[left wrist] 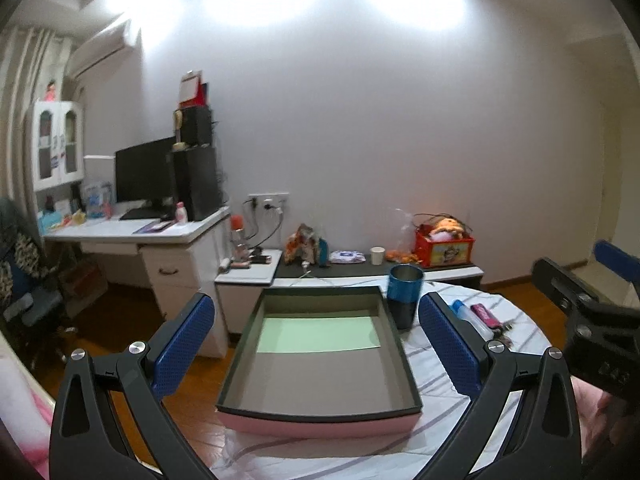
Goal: Organize rigid objects
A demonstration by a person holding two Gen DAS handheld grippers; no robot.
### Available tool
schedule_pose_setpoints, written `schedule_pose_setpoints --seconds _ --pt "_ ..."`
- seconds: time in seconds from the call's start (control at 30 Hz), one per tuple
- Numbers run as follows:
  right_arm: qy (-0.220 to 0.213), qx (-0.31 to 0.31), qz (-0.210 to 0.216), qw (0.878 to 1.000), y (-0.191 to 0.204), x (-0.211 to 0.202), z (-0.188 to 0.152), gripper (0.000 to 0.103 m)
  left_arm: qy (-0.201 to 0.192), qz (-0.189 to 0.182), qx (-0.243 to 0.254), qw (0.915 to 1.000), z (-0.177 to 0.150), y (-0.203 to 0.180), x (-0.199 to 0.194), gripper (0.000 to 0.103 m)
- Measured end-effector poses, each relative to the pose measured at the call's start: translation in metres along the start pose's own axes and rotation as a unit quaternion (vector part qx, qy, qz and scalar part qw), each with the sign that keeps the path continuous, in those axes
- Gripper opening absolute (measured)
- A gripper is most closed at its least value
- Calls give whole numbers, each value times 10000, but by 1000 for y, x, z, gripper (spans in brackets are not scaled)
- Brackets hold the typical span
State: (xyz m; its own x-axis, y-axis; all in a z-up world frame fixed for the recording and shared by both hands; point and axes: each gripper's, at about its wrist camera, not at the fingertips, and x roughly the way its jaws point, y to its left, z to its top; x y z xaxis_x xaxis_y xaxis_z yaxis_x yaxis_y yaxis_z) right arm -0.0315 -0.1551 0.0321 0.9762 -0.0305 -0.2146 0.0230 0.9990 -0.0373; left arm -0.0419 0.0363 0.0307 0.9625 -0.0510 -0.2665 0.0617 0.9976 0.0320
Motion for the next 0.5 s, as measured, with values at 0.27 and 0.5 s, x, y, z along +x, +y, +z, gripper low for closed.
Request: schedule_pose_setpoints --seconds 0.27,0.5 --pt "61 109 -114 9999 -4 -6 -8 103 -10 -353 -153 9993 -4 1 -1 103" --pt "69 127 -158 9998 -5 -7 -10 103 391 -562 -362 9970 -3 1 13 103"
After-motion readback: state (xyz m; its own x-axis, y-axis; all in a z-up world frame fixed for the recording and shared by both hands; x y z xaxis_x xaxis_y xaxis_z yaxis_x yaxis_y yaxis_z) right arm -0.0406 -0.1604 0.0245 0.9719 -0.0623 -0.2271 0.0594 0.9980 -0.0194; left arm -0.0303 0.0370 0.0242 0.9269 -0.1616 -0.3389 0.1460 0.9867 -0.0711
